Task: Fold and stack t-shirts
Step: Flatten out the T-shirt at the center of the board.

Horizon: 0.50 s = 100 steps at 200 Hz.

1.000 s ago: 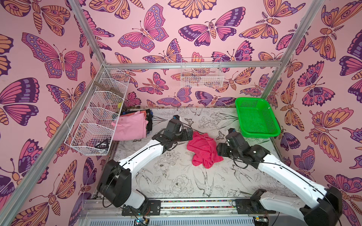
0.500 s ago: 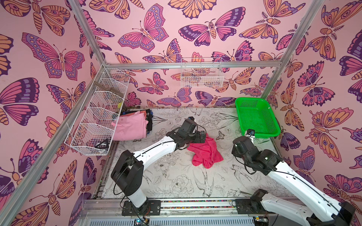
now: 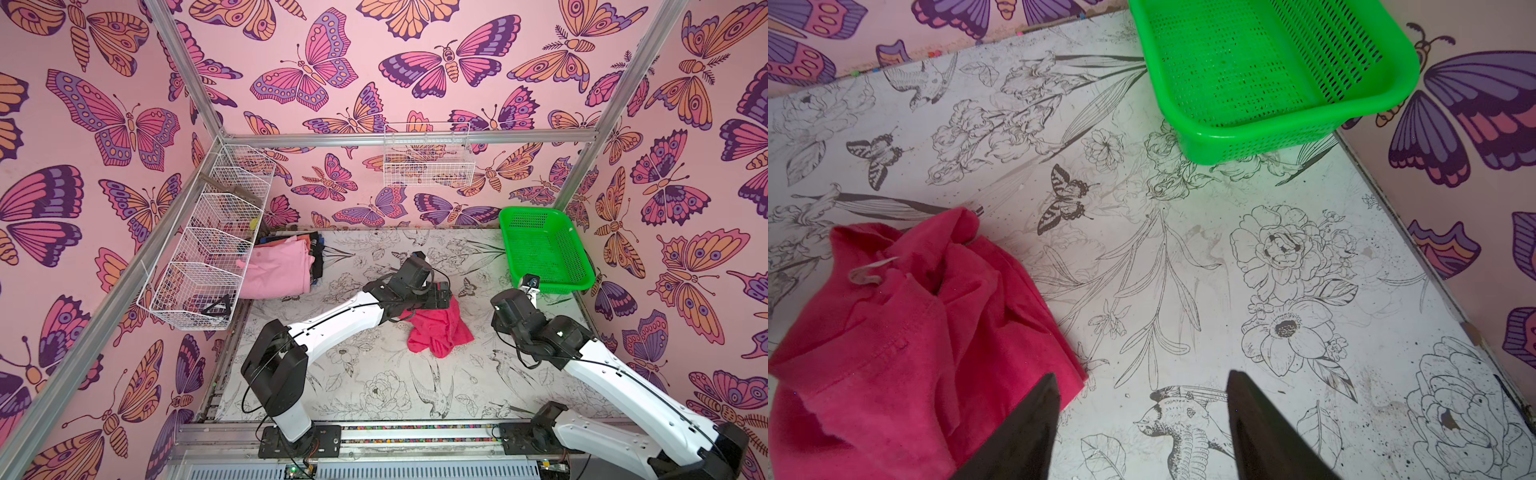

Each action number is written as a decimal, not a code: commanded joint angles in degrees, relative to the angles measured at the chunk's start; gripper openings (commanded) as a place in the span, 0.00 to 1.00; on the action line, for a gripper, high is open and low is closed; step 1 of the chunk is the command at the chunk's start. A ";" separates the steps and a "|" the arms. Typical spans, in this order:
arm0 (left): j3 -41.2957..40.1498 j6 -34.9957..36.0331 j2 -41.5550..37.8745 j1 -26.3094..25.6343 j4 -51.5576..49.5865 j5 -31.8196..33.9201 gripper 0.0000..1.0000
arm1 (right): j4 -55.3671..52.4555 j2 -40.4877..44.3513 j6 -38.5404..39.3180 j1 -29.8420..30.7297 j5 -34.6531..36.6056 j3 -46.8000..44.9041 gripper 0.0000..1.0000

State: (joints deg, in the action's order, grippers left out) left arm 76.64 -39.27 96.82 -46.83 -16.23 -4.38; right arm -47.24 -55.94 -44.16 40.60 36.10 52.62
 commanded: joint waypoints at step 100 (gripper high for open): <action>4.54 -3.22 6.01 -2.19 -1.17 -1.48 0.98 | -9.29 10.35 -1.74 0.18 10.66 2.86 0.65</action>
State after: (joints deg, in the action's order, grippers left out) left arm 79.35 -41.52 101.71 -48.29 -16.51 -5.13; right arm -54.61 -45.25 -45.17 40.60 44.99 54.06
